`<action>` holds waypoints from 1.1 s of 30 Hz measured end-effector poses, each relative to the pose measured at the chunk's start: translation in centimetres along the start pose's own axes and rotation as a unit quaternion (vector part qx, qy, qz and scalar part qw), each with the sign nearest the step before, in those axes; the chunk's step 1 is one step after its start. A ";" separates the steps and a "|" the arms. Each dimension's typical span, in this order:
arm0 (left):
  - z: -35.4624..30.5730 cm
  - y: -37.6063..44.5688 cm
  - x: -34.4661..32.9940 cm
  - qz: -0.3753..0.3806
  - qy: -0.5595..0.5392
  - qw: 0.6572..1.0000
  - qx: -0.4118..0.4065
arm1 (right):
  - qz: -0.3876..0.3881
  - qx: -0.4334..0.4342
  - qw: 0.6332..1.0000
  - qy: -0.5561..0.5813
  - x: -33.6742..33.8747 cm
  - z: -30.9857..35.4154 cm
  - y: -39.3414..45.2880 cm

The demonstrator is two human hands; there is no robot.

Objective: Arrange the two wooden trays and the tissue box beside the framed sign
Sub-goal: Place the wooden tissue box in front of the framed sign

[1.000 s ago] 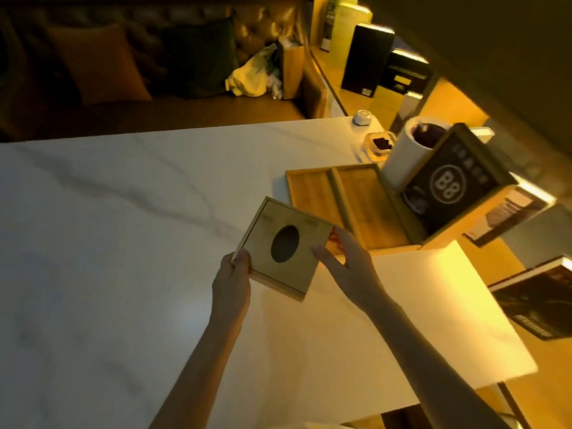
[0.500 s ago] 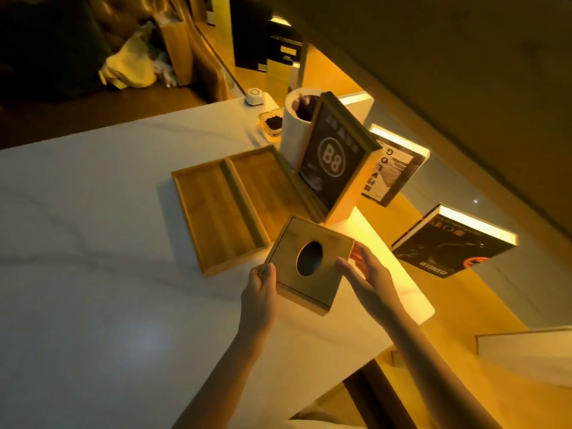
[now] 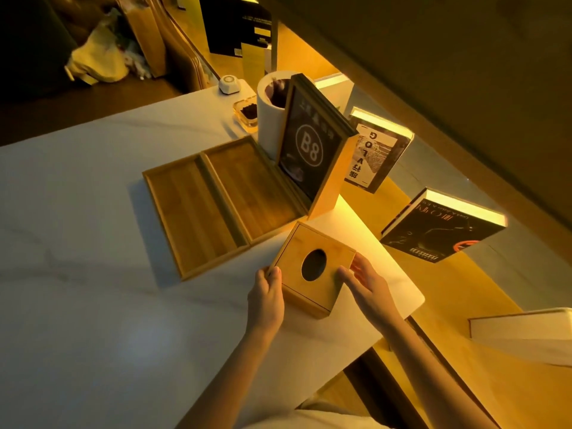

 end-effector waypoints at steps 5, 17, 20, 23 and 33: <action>0.1 -0.9 -0.4 0.008 0.114 0.991 -0.065 | -0.024 -0.008 1.000 -0.005 0.6 0.1 0.3; 0.4 -2.4 -2.1 0.006 0.401 0.898 -0.182 | -0.085 0.052 0.988 -0.115 0.2 -0.5 0.1; 0.2 -1.6 -1.5 0.027 0.434 0.880 -0.191 | -0.111 0.044 0.990 -0.076 0.0 -0.9 -0.5; 0.1 -1.0 -1.1 0.051 0.438 0.874 -0.207 | -0.134 0.038 0.989 -0.041 -0.3 -1.2 -1.3; -0.2 0.4 0.0 0.105 0.446 0.856 -0.240 | -0.210 0.030 0.977 -0.027 -1.1 -1.3 -3.2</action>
Point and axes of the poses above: each hand's wrist, its own y-axis towards the middle knuckle, its own x-axis out of the back of the hand, z = x × y, the point moved 7 cm from there along y, towards the middle knuckle, and after that the axes turned 8 degrees about -x, right-handed, at the moved point
